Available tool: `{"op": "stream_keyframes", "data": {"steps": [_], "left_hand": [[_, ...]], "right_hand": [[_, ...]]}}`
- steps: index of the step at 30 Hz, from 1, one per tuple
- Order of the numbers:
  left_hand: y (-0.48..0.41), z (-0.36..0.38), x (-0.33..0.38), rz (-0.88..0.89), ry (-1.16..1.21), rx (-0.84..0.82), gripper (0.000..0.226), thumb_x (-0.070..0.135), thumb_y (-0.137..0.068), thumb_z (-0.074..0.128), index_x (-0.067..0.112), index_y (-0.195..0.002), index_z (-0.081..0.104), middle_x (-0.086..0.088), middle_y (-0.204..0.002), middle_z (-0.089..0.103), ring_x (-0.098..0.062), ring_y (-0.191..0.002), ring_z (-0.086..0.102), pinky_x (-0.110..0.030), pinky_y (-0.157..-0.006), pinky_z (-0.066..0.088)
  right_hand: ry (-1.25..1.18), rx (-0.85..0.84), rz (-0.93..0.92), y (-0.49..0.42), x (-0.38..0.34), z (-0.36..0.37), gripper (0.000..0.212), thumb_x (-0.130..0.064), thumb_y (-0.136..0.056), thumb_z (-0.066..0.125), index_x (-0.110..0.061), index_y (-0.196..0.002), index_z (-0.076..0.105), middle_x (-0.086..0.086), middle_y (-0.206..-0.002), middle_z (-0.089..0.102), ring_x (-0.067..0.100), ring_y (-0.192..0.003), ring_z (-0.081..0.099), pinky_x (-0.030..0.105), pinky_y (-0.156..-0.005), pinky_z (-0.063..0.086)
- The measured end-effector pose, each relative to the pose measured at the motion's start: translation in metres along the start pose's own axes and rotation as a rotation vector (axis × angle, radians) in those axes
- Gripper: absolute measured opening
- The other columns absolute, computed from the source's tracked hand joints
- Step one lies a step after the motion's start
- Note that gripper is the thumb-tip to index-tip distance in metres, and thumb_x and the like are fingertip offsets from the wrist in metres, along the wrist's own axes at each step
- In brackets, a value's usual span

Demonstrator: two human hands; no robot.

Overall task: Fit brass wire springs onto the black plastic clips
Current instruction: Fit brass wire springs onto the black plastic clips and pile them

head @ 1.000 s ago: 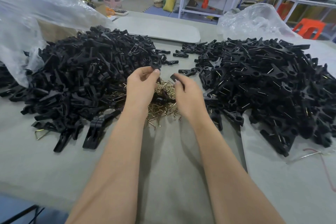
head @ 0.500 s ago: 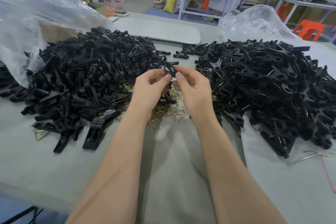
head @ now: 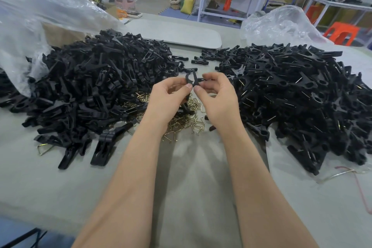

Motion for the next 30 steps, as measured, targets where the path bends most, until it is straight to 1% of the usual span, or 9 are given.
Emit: {"op": "stream_keyframes", "data": {"steps": [3, 8, 10, 13, 15, 19, 23, 27, 30], "left_hand": [[0.001, 0.001, 0.003, 0.019, -0.055, 0.007, 0.01, 0.015, -0.088, 0.065, 0.021, -0.096, 0.068, 0.0, -0.092, 0.068, -0.006, -0.087, 0.062, -0.025, -0.08, 0.055], [0.002, 0.0, 0.005, 0.019, -0.058, 0.019, 0.015, 0.017, -0.089, 0.065, 0.016, -0.103, 0.068, -0.004, -0.099, 0.07, -0.009, -0.088, 0.064, -0.032, -0.084, 0.056], [0.003, 0.001, 0.01, 0.066, -0.074, 0.006, 0.011, 0.015, -0.089, 0.064, 0.02, -0.098, 0.068, 0.001, -0.095, 0.07, -0.006, -0.087, 0.064, -0.031, -0.085, 0.055], [0.004, 0.004, 0.019, 0.149, -0.154, -0.007, 0.013, 0.015, -0.089, 0.064, 0.027, -0.092, 0.066, 0.012, -0.09, 0.068, -0.001, -0.085, 0.063, -0.024, -0.082, 0.053], [0.003, 0.0, 0.021, 0.181, -0.211, 0.046, 0.011, 0.016, -0.09, 0.063, 0.024, -0.097, 0.064, 0.013, -0.091, 0.066, -0.002, -0.085, 0.063, -0.017, -0.08, 0.049], [0.003, -0.005, 0.018, 0.158, -0.23, 0.087, 0.009, 0.021, -0.09, 0.064, 0.025, -0.097, 0.063, 0.014, -0.09, 0.066, 0.002, -0.082, 0.061, -0.014, -0.078, 0.049], [0.004, 0.002, 0.007, 0.046, -0.17, 0.012, 0.007, 0.021, -0.09, 0.063, 0.026, -0.094, 0.067, 0.003, -0.091, 0.07, -0.007, -0.083, 0.064, -0.034, -0.081, 0.058], [0.004, 0.001, 0.005, 0.018, -0.142, 0.003, 0.012, 0.019, -0.09, 0.063, 0.022, -0.1, 0.069, 0.001, -0.094, 0.072, -0.01, -0.087, 0.066, -0.039, -0.086, 0.056], [0.005, 0.003, 0.007, 0.035, -0.147, -0.011, 0.017, 0.015, -0.09, 0.062, 0.031, -0.09, 0.068, 0.007, -0.088, 0.071, -0.006, -0.085, 0.065, -0.038, -0.09, 0.054]], "right_hand": [[0.061, -0.072, 0.0, -0.003, 0.001, 0.004, 0.029, -0.01, -0.088, 0.064, -0.014, -0.117, 0.062, -0.011, -0.091, 0.065, 0.001, -0.085, 0.06, 0.01, -0.079, 0.047], [0.023, -0.016, -0.007, -0.002, 0.001, 0.0, 0.023, -0.013, -0.086, 0.066, -0.035, -0.093, 0.064, -0.001, -0.095, 0.059, 0.009, -0.084, 0.057, 0.019, -0.079, 0.047], [-0.048, -0.043, 0.053, -0.002, 0.007, 0.0, 0.019, -0.017, -0.086, 0.067, -0.036, -0.09, 0.065, 0.003, -0.081, 0.054, 0.01, -0.07, 0.049, 0.024, -0.069, 0.044], [-0.273, -0.062, 0.184, -0.002, 0.016, -0.002, 0.013, -0.015, -0.088, 0.065, -0.023, -0.098, 0.066, -0.004, -0.055, 0.048, 0.005, -0.044, 0.036, 0.018, -0.046, 0.032], [-0.456, -0.035, 0.245, -0.002, 0.02, -0.004, 0.015, -0.008, -0.09, 0.062, -0.013, -0.104, 0.064, -0.005, -0.052, 0.052, 0.003, -0.041, 0.038, 0.015, -0.042, 0.033], [-0.506, -0.055, 0.208, -0.001, 0.014, -0.001, 0.014, -0.01, -0.095, 0.055, -0.018, -0.097, 0.066, 0.002, -0.08, 0.068, 0.008, -0.065, 0.061, 0.021, -0.065, 0.053], [-0.187, -0.049, 0.063, 0.0, 0.007, 0.0, 0.013, -0.009, -0.092, 0.058, -0.021, -0.098, 0.055, 0.005, -0.087, 0.068, 0.011, -0.076, 0.064, 0.031, -0.078, 0.056], [-0.072, -0.028, 0.04, 0.0, 0.009, -0.002, 0.026, -0.011, -0.089, 0.063, -0.022, -0.107, 0.048, -0.011, -0.088, 0.066, -0.001, -0.084, 0.063, 0.017, -0.083, 0.05], [0.006, -0.05, 0.001, -0.001, 0.005, 0.001, 0.023, -0.007, -0.089, 0.061, -0.014, -0.111, 0.06, -0.001, -0.101, 0.069, 0.002, -0.094, 0.064, 0.018, -0.087, 0.05]]}}
Point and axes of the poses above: each hand's wrist, its own y-axis away from the middle knuckle, its own z-axis out of the palm, x = y × z, the point moved 9 cm from there along -y, towards the middle knuckle
